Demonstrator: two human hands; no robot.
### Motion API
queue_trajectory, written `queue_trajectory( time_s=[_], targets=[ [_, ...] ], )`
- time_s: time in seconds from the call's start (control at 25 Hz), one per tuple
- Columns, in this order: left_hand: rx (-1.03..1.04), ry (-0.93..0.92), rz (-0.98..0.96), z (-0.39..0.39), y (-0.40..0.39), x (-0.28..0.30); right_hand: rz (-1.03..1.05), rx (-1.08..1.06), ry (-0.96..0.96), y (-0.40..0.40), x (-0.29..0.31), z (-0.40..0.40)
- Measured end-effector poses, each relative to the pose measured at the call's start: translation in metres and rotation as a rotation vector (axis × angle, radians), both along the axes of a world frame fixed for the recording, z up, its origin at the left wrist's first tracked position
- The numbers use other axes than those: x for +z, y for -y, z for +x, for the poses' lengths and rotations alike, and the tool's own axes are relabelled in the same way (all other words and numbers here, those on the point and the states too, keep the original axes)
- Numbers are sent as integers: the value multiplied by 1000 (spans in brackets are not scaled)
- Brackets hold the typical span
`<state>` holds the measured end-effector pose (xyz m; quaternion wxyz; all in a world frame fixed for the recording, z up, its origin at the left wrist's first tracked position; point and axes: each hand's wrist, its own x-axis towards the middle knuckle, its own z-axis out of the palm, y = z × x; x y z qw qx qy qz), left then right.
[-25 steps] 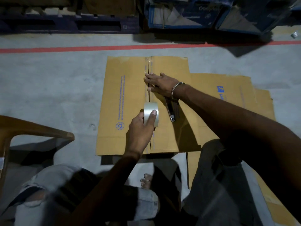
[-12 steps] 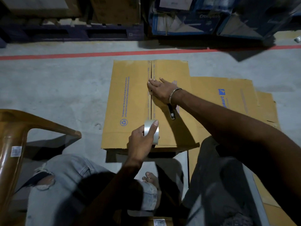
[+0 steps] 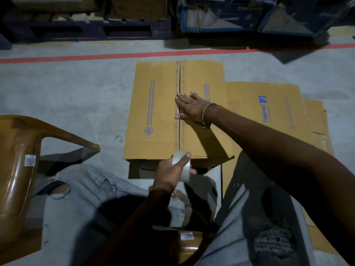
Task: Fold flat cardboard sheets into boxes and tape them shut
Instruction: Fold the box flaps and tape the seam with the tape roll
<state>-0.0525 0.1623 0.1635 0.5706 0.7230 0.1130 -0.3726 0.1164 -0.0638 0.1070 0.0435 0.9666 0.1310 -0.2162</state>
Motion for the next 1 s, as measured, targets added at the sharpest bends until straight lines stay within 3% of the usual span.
queue_trajectory(
  time_s=[0.36, 0.52, 0.76, 1.0],
  targets=[
    [-10, -143, 56, -19, -15, -16, 24, -1, 47, -7, 6, -11],
    [60, -214, 113, -12, -14, -36, 65, 55, 67, -31, 1, -59],
    [103, -151, 75, -1, -14, -51, 156, 41, 116, -51, -13, -136],
    [74, -12, 65, 4, -8, -45, 197, -7, 162, -58, -18, -155]
  ],
)
